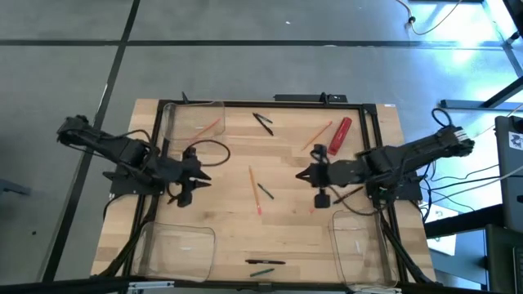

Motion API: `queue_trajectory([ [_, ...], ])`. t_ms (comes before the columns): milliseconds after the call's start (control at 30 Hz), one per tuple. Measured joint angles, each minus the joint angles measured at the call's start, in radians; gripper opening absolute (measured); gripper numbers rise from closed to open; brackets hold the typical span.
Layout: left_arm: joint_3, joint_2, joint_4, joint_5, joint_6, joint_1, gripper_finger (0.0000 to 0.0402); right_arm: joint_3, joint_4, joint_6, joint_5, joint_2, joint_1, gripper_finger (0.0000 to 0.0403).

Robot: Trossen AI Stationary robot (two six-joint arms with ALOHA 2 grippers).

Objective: Sort crayons/erasers/pens/pencils in bins
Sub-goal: Put the green crayon into the bottom right transparent bin

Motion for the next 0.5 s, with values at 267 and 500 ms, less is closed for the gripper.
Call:
queue_trajectory([
  [267,0.000,0.004,0.001,-0.079,-0.030,-0.075,0.0078,0.282,-0.267,0.224,-0.020,0.277,0.000,0.0007],
  [500,0.000,0.006,0.000,-0.080,0.038,-0.109,0.0078,0.401,-0.293,0.377,-0.100,0.432,-0.038,0.0040],
])
